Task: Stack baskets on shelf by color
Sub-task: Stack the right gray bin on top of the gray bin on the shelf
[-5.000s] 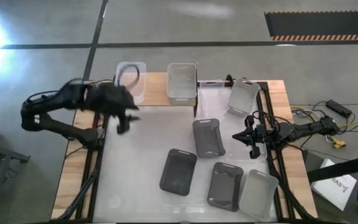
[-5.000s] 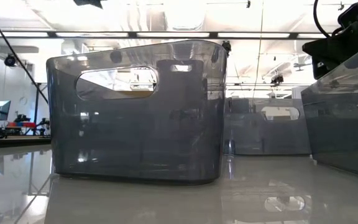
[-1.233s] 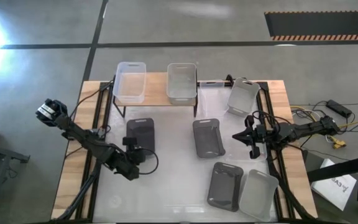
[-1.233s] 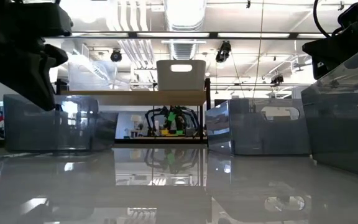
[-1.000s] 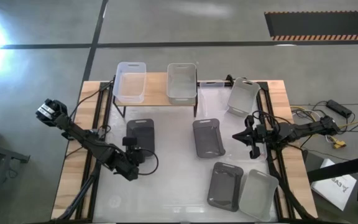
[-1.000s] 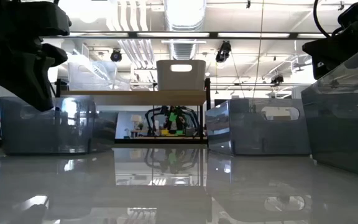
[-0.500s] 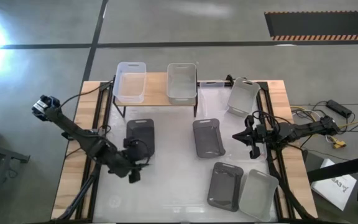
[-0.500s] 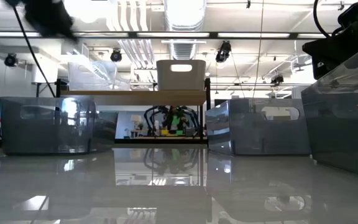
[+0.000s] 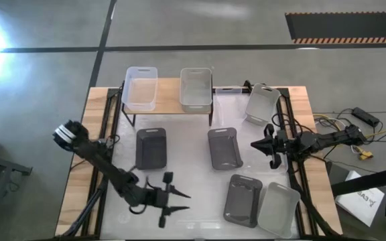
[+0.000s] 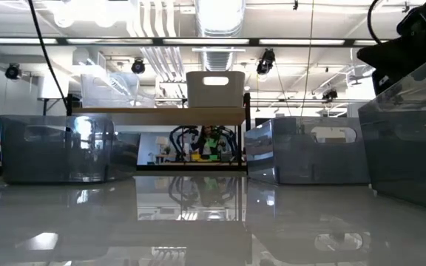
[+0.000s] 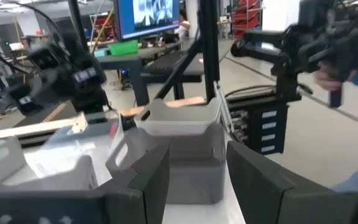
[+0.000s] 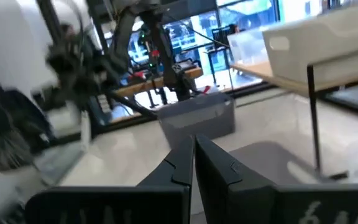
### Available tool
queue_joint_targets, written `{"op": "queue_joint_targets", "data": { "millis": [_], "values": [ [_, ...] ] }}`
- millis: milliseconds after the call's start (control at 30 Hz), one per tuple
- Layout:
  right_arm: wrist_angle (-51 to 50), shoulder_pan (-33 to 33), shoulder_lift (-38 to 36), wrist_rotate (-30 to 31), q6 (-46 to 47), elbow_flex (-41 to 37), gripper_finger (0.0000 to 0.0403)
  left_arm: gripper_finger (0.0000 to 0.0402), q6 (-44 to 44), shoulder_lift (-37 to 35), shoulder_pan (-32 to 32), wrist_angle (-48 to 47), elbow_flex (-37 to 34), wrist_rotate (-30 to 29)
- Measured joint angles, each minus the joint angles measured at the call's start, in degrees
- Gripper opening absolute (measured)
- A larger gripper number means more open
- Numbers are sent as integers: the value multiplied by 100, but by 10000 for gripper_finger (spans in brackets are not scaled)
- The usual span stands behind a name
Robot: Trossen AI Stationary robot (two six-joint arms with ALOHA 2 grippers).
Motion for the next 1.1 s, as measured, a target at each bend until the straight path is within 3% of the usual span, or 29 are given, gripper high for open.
{"op": "queue_joint_targets", "data": {
  "millis": [233, 333, 400, 533, 633, 733, 833, 933, 1033, 1100],
  "values": [
    [577, 0, 27, 111, 1275, -1, 9, 143, -4, 965, -12, 614, 235, 3],
    [1393, 105, 202, -761, 1444, -1, 9, 143, -4, 1039, -21, 611, 300, 5],
    [2092, 319, 441, -913, 1462, -1, 9, 143, 0, 1035, -39, 608, 311, 2],
    [3667, 1082, 1335, -482, 930, -1, 9, 143, 2, 889, -92, 568, 283, 5],
    [4860, 1882, 2406, 40, 391, 49, 9, 143, 3, 849, -142, 534, 283, 5],
    [5086, 2758, 3670, 867, 2, 589, 9, 143, 2, 851, -187, 395, 270, 3],
    [4619, 3629, 4959, 2021, -354, 1541, 9, 143, -35, 851, -230, 239, 254, 4],
    [3389, 4348, 6024, 3199, -413, 2763, 9, 143, -276, 854, -257, 83, 239, 6],
    [1277, 4812, 6786, 4013, 612, 4139, 9, 143, -347, 854, -278, 60, 192, 7],
    [-522, 4962, 7090, 3921, 1798, 5202, 9, 143, -347, 856, -281, 49, 172, 4]
  ]
}}
